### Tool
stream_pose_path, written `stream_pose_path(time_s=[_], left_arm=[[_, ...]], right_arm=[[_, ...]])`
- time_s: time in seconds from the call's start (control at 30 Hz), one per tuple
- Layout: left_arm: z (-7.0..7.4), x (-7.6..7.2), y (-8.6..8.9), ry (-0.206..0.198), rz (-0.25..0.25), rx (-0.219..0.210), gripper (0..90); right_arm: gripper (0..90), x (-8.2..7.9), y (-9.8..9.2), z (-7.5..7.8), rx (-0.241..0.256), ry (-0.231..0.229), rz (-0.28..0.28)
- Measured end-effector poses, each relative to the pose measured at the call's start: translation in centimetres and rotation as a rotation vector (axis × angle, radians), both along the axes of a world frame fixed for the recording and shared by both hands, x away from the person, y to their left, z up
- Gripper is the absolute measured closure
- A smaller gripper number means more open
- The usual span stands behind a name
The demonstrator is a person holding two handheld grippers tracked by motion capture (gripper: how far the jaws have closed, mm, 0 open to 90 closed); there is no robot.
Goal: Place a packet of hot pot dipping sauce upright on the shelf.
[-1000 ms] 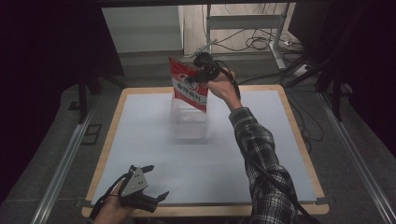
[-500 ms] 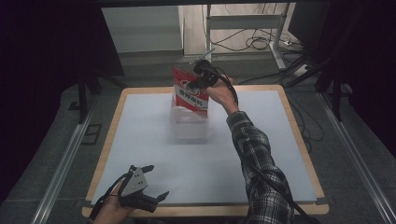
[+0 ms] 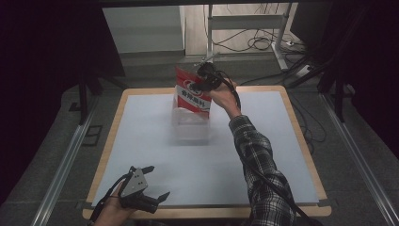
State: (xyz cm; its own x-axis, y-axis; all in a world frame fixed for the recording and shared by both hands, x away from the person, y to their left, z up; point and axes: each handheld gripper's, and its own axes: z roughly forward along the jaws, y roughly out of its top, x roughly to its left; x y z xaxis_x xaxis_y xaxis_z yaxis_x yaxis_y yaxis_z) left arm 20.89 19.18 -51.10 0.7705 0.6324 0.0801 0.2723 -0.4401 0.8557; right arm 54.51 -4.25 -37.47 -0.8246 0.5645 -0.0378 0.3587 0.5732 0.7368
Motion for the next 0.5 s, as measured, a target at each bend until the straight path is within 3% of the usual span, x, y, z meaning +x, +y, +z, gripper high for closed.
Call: stream_pose_path(time_s=[0.3, 0.5], left_arm=[[0.04, 0.10, 0.21, 0.008, 0.009, -0.022, 2.1], [0.10, 0.20, 0.44, 0.015, 0.019, -0.044, 2.1]], right_arm=[[58.0, -0.10, -0.39, 0.11, 0.005, -0.040, -0.011], [42.7, -0.21, -0.53, 0.22, 0.021, -0.054, -0.029]])
